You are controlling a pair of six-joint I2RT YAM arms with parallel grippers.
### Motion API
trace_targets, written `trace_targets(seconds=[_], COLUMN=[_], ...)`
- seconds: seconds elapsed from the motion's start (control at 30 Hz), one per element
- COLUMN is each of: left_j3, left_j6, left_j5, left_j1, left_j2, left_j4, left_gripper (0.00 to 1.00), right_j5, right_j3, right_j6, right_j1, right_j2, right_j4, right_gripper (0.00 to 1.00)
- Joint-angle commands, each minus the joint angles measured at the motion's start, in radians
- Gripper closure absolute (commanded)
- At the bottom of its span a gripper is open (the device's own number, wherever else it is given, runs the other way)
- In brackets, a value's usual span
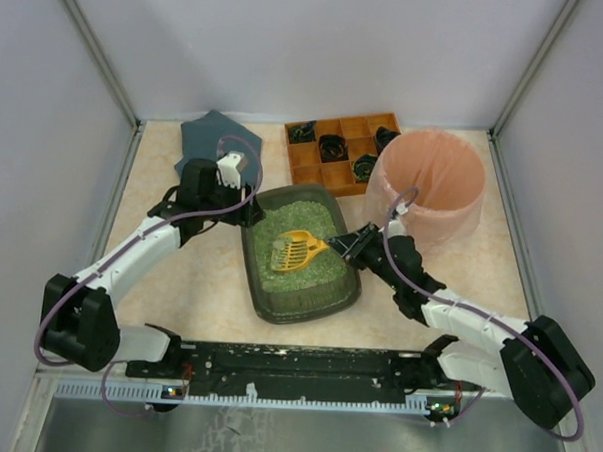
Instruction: Clean the litter box
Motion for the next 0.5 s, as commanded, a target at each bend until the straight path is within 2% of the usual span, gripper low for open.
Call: trace_targets(seconds=[0.0,0.47], left_j3=[-0.012,-0.072], left_j6=[-0.012,-0.035], left_j5=[-0.001,-0.02], left_j1=[0.0,0.003], left_j2=[-0.034,-0.123], left_j4=[0.04,0.144], left_gripper=[0.32,0.31], right_j5=[0.038,0.122], right_j3=[-0.043,-0.229], right_j6=[0.047,0.189], right_j1=[-0.009,-0.011], right_j2=[-0.091,-0.397], right_j4=[0.121,0.091], right_gripper=[1.0,1.0])
